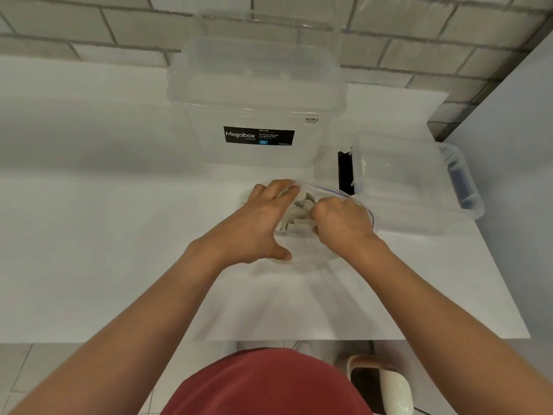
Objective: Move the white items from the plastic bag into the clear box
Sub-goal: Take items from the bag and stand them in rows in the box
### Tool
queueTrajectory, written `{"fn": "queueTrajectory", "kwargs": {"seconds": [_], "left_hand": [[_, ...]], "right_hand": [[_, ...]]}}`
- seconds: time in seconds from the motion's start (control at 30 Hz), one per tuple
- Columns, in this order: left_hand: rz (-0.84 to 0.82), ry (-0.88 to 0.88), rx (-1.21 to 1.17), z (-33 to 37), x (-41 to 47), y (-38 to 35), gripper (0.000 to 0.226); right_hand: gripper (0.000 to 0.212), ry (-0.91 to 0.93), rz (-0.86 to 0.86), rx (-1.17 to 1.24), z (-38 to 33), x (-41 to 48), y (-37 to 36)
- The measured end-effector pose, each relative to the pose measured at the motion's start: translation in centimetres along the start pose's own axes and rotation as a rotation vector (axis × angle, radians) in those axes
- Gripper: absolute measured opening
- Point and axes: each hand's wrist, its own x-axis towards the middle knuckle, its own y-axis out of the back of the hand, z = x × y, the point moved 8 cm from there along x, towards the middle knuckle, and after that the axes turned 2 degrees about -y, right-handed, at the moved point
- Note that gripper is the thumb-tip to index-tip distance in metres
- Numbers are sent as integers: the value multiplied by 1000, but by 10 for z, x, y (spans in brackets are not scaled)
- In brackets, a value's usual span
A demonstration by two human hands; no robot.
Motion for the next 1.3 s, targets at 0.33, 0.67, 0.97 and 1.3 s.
{"fn": "queueTrajectory", "kwargs": {"seconds": [0.33, 0.67, 0.97, 1.3], "left_hand": [[107, 11, -73, -2, 4, 8, 80], [195, 27, -119, -5, 5, 28, 43], [172, 52, -170, -8, 8, 26, 16], [406, 154, -678, -21, 8, 28, 12]], "right_hand": [[21, 19, 47, 84, -1, -3, 12], [7, 222, 40, 257, -7, -20, 59], [7, 279, 46, 320, -1, -29, 113], [7, 202, 124, 692, 49, -29, 131]]}}
